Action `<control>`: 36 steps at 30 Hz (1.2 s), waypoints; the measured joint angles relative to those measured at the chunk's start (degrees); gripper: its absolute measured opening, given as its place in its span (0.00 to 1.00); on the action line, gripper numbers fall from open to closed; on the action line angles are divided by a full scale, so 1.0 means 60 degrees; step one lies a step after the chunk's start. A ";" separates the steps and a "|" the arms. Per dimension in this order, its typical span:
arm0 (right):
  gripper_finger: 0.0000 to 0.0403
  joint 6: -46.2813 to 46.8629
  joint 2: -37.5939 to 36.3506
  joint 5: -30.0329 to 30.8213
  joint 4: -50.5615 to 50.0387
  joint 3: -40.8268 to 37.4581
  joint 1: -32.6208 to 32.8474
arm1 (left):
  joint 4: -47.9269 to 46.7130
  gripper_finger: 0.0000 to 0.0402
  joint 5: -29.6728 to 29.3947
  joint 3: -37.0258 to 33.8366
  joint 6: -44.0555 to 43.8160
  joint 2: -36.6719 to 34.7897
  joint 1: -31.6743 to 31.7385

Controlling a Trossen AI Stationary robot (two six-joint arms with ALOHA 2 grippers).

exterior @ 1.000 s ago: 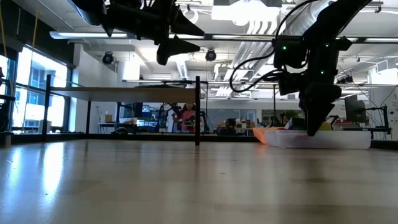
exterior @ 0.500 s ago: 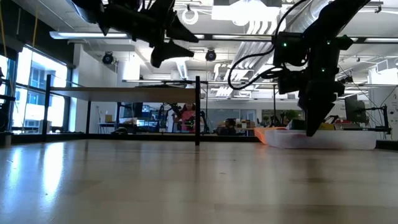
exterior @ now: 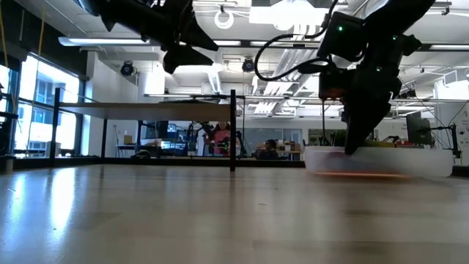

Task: Pack school essentials
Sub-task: Move the orange supply box to the center of the table

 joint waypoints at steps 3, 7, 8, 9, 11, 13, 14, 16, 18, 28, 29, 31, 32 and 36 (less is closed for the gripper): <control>0.01 0.0376 0.0341 -0.0232 0.0454 0.0000 0.0453 | -0.0122 0.54 0.0000 0.0000 0.0004 -0.0074 0.0004; 0.01 0.0783 0.0833 -0.0300 0.0980 0.0163 0.1102 | -0.0212 0.54 0.0000 0.0000 0.0004 -0.0091 0.0004; 0.01 0.0844 0.0958 -0.0272 0.1013 0.0277 0.1256 | -0.0244 0.54 0.0000 0.0000 0.0004 -0.0098 0.0004; 0.01 0.0859 0.1093 -0.0232 0.1003 0.0410 0.1393 | -0.0296 0.54 0.0003 0.0000 0.0004 -0.0100 0.0004; 0.01 0.0856 0.1364 -0.0197 0.0984 0.0681 0.1621 | -0.0384 0.54 0.0004 0.0000 0.0004 -0.0100 0.0004; 0.01 0.0858 0.1692 -0.0193 0.1006 0.0968 0.1811 | -0.0381 0.54 0.0004 0.0000 0.0004 -0.0100 0.0004; 0.01 0.0891 0.1863 -0.0195 0.1031 0.1119 0.1891 | -0.0381 0.54 0.0004 0.0000 0.0004 -0.0100 0.0004; 0.01 0.0956 0.2226 -0.0181 0.1050 0.1466 0.2069 | -0.0381 0.54 0.0004 0.0000 0.0027 -0.0100 0.0018; 0.01 0.0945 0.2596 -0.0175 0.1045 0.1881 0.2267 | -0.0400 0.54 0.0004 0.0000 0.0129 -0.0100 0.0025; 0.01 0.1445 0.4161 -0.0135 0.0941 0.3773 0.3294 | -0.0848 0.54 0.0004 -0.0004 0.0576 -0.0100 0.0025; 0.01 0.1539 0.4270 -0.0187 0.0930 0.3911 0.3407 | -0.0858 0.54 0.0004 -0.0004 0.0576 -0.0100 0.0025; 0.01 0.1833 0.4437 -0.0194 0.0936 0.4130 0.3632 | -0.0861 0.54 0.0004 -0.0004 0.0576 -0.0100 0.0025; 0.01 0.2011 0.4511 -0.0196 0.0938 0.4225 0.3741 | -0.0872 0.54 0.0004 -0.0004 0.0576 -0.0100 0.0025; 0.01 0.2780 0.4669 -0.0199 0.0955 0.4416 0.4159 | -0.0895 0.54 0.0004 -0.0004 0.0575 -0.0100 0.0025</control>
